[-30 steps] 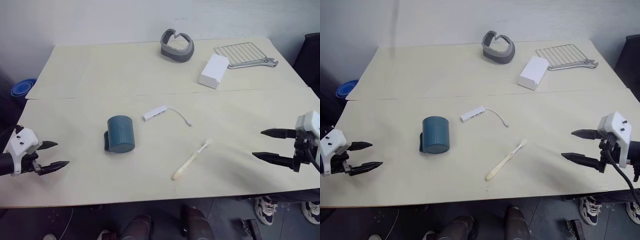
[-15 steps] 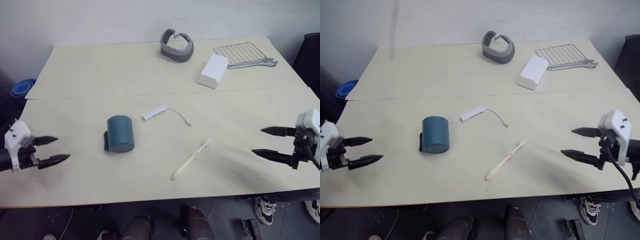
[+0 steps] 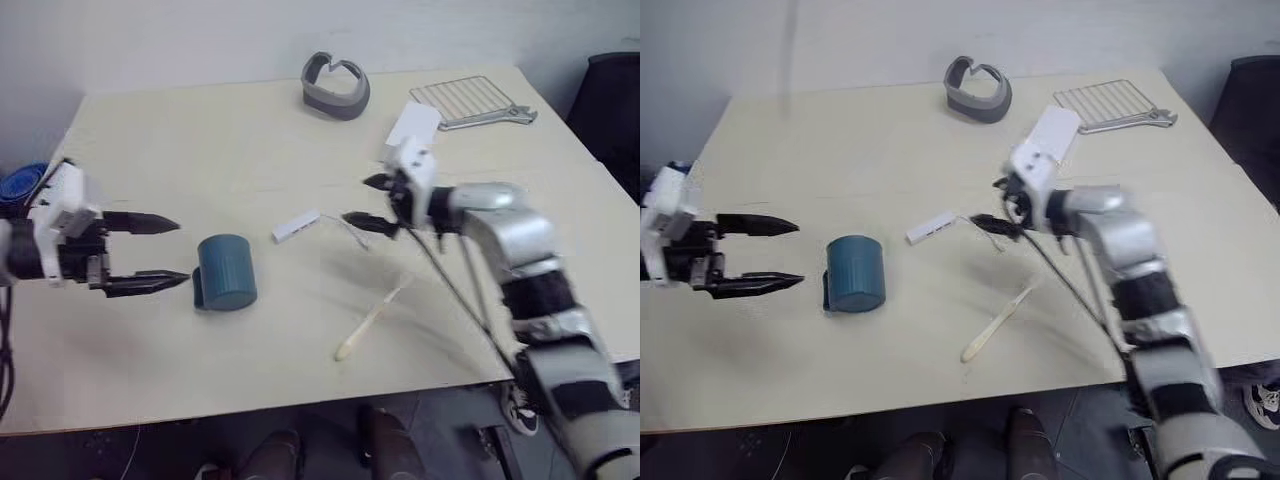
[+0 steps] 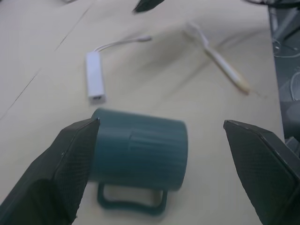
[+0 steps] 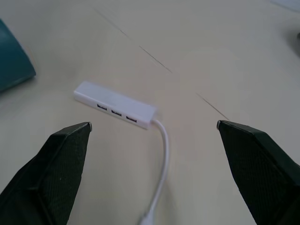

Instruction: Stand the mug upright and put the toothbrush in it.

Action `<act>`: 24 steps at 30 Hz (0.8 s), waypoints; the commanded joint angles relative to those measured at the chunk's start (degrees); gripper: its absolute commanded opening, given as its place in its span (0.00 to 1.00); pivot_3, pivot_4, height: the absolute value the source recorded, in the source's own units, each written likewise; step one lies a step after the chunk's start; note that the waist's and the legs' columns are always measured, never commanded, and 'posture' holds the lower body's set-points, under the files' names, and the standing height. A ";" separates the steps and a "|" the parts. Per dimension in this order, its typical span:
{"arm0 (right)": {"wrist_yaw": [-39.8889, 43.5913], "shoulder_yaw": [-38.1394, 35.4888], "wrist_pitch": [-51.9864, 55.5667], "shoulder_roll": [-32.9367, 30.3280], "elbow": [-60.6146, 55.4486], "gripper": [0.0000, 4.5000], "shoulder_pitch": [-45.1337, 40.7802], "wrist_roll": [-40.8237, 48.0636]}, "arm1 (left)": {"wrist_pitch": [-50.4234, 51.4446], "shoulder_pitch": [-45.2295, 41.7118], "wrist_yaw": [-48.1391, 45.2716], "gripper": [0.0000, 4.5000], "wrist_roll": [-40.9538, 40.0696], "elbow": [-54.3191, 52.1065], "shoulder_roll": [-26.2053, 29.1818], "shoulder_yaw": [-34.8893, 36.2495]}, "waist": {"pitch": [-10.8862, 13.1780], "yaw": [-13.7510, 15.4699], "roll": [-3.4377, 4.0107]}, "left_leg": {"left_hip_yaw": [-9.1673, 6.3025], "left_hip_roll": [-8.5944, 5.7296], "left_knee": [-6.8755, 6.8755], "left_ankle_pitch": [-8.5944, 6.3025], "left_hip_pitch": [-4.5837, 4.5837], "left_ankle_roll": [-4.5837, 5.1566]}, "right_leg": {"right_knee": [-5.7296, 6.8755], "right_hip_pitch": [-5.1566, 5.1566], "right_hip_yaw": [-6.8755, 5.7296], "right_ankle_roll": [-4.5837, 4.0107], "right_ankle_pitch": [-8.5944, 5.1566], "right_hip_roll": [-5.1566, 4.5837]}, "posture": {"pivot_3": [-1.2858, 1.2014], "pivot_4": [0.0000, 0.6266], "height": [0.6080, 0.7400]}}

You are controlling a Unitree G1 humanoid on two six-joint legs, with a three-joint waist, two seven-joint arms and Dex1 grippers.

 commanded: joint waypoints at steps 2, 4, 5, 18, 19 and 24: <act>-5.11 0.48 -1.98 3.75 8.55 1.00 -1.43 -4.47 | 0.60 -3.92 1.53 1.00 -0.66 -2.01 -0.30 -0.83 | 0.00 -0.19 0.00 | 0.00 -0.01 0.01 0.00 0.00 0.00 | 0.00 -0.02 -0.05 0.00 0.00 0.00 | 0.52 0.24 1.00; -6.42 0.36 -1.99 5.07 11.91 0.96 -1.73 -5.60 | 0.62 -4.75 1.78 1.00 -0.38 -1.59 -0.36 -1.03 | 0.00 -0.36 0.00 | 0.01 -0.03 0.02 0.00 0.00 0.00 | 0.01 -0.02 -0.05 0.00 0.00 0.01 | 0.52 0.24 1.00; -6.74 0.05 -1.60 5.54 12.93 0.91 -1.81 -5.79 | 0.52 -4.91 1.75 1.00 -0.15 -1.34 -0.33 -1.04 | 0.00 -0.47 0.00 | 0.03 -0.02 0.02 0.00 0.00 0.00 | 0.00 -0.02 -0.04 0.00 0.00 0.02 | 0.52 0.24 1.00; -4.22 1.60 1.16 6.94 15.23 0.21 -1.17 -8.65 | -0.06 -8.66 2.30 1.00 0.91 0.19 -0.97 -3.43 | -0.02 -1.72 0.00 | 0.07 0.05 0.04 -0.02 0.18 -0.06 | 0.28 -0.01 0.05 -0.01 0.00 0.07 | 0.52 0.24 1.00; -4.40 1.42 1.00 6.90 15.27 0.18 -1.22 -8.88 | -0.26 -8.93 2.26 1.00 1.09 0.52 -1.07 -3.64 | -0.02 -1.73 0.01 | 0.06 0.05 0.05 -0.02 0.18 -0.06 | 0.29 -0.01 0.04 -0.01 0.00 0.08 | 0.52 0.24 1.00; -4.69 0.80 0.85 6.72 15.95 0.00 -1.87 -9.62 | -0.97 -9.64 2.16 1.00 1.73 1.37 -1.71 -4.29 | -0.03 -1.69 0.00 | 0.07 0.04 0.07 -0.02 0.20 -0.06 | 0.33 -0.01 0.06 -0.01 0.00 0.07 | 0.52 0.24 1.00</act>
